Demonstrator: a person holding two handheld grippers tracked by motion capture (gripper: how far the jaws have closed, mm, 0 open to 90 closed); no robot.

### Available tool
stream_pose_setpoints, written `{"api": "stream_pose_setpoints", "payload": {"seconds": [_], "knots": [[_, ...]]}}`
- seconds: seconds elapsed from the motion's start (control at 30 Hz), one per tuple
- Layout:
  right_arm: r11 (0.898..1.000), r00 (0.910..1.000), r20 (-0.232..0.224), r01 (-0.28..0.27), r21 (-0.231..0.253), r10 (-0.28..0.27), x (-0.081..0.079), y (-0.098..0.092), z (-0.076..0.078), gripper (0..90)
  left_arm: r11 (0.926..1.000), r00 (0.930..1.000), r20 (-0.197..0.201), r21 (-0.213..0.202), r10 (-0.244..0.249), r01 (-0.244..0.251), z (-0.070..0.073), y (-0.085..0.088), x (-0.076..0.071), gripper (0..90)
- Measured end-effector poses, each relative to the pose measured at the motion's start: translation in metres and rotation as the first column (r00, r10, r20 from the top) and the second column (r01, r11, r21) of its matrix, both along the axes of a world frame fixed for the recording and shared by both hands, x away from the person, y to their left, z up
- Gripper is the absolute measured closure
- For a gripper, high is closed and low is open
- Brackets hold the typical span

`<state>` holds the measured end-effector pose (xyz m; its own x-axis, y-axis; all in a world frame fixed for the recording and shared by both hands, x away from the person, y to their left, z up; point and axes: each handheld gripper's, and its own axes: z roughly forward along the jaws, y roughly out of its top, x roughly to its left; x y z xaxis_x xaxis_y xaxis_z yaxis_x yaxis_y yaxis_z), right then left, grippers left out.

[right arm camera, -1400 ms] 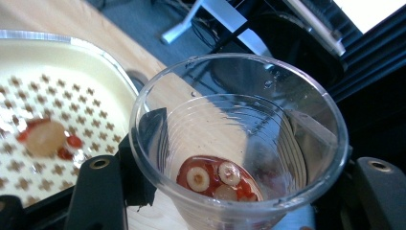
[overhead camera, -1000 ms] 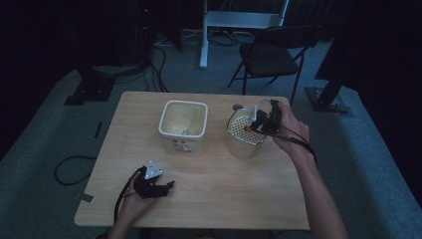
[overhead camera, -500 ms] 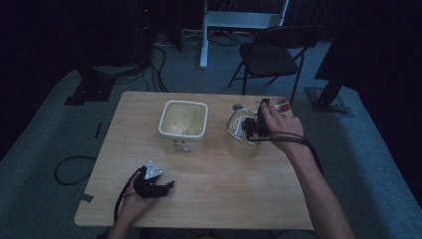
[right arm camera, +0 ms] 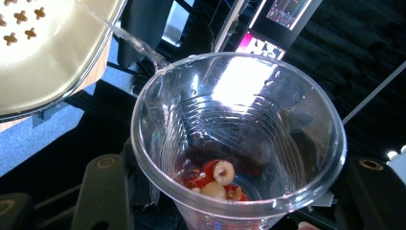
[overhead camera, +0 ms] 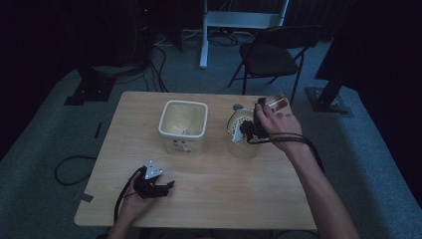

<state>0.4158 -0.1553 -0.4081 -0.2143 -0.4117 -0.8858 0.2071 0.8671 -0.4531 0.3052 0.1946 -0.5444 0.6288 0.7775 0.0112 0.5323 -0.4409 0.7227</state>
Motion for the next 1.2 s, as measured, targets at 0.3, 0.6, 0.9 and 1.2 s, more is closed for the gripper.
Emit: {"api": "stream_pose_setpoints", "payload": {"seconds": [0.3,0.6,0.9,1.2], "knots": [[1.0,0.9997,0.008,-0.023,0.003,0.023,-0.0015,0.0004,0.0003,38.7,1.0,1.0,0.0,0.0,0.0,0.0,0.0,0.0,0.0,30.6],[0.999,0.9995,0.008,-0.029,-0.024,0.029,-0.0024,0.0019,-0.0007,39.2,1.0,1.0,0.0,0.0,0.0,0.0,0.0,0.0,0.0,30.6],[0.997,0.9994,0.011,-0.033,-0.063,0.034,-0.0027,0.0016,0.0013,39.6,1.0,1.0,0.0,0.0,0.0,0.0,0.0,0.0,0.0,30.5],[0.994,0.9986,-0.014,-0.053,-0.092,0.052,-0.0034,0.0054,-0.0042,40.2,1.0,1.0,0.0,0.0,0.0,0.0,0.0,-0.0001,0.0001,30.5]]}}
